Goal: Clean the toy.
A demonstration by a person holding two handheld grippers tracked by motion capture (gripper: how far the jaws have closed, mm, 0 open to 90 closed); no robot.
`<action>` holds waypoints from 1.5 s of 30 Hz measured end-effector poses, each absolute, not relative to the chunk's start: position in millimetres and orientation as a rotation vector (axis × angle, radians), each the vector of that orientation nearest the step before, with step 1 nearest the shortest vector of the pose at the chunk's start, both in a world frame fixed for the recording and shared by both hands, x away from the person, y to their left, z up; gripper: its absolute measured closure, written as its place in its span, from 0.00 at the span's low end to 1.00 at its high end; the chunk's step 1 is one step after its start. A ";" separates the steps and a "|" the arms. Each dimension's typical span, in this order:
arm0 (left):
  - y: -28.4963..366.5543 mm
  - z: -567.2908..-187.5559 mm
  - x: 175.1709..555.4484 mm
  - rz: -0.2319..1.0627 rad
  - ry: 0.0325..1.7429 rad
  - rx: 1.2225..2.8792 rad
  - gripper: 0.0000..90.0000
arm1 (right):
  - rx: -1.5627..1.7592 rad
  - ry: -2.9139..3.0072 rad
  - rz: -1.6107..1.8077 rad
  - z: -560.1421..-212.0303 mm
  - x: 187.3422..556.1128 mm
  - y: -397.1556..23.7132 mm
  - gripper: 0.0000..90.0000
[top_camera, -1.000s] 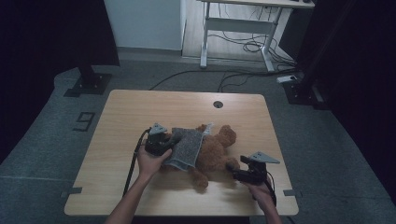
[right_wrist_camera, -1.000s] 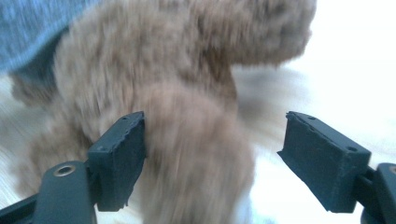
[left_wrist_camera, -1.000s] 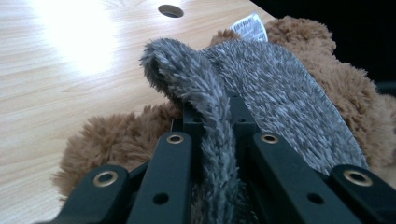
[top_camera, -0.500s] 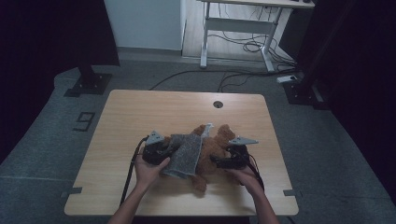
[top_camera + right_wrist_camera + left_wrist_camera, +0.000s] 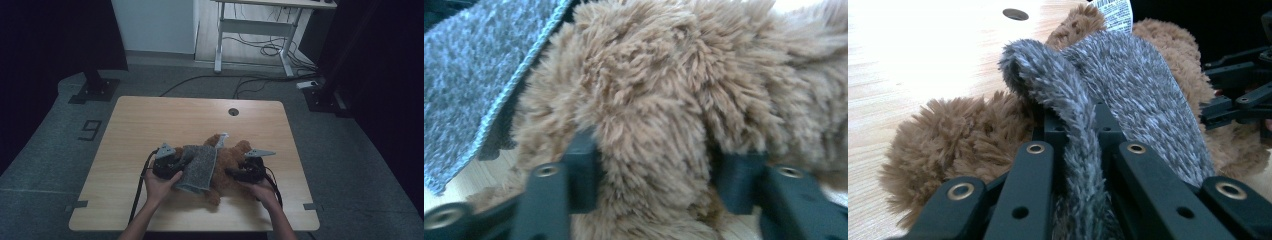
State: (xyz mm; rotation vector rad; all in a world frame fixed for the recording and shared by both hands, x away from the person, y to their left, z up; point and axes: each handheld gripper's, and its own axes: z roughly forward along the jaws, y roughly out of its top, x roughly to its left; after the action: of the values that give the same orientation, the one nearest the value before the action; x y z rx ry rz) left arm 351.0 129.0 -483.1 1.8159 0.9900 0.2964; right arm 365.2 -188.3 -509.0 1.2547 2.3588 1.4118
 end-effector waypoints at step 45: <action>96.4 -474.0 400.9 0.457 0.998 1.932 0.91 | 0.920 2.145 1.393 -525.1 360.7 -190.4 0.43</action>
State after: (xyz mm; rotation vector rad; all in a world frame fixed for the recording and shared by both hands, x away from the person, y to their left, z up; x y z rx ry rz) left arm 400.9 96.4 -474.0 1.9318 0.9976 0.4575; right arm 360.7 -190.4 -525.1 0.9196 2.1454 1.3926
